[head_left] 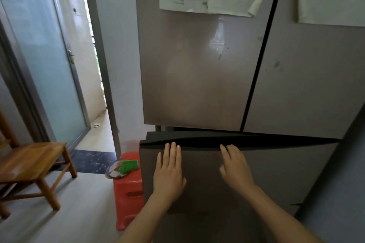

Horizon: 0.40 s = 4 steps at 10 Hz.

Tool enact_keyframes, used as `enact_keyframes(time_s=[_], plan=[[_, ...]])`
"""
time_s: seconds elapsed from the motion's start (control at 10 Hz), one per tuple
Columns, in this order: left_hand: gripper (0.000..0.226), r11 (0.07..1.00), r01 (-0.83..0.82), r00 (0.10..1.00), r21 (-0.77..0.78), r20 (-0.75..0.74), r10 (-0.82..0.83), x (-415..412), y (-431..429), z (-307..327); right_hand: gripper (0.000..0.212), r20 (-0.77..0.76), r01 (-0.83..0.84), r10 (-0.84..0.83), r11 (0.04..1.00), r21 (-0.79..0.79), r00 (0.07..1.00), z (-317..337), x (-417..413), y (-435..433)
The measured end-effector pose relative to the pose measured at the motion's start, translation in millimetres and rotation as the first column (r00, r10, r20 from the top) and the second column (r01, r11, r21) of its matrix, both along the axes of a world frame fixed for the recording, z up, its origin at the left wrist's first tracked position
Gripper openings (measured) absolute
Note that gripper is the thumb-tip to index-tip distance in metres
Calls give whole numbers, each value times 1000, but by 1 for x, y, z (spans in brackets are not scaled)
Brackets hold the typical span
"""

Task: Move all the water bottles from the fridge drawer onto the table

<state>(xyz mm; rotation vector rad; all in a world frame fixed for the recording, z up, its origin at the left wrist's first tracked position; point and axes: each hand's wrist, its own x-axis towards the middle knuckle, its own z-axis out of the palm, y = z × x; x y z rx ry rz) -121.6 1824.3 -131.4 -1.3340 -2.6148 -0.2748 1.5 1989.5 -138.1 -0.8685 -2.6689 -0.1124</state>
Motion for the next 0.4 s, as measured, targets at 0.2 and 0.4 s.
enact_keyframes(time_s=[0.2,0.4], plan=[[98,998,-34,997,-58,66,38,-32,33,4,72,128,-8,11,1000,-28,992,16,-18,13],[101,995,-16,990,-103,136,29,-52,55,11,77,279,-19,67,985,-174,958,37,-27,23]])
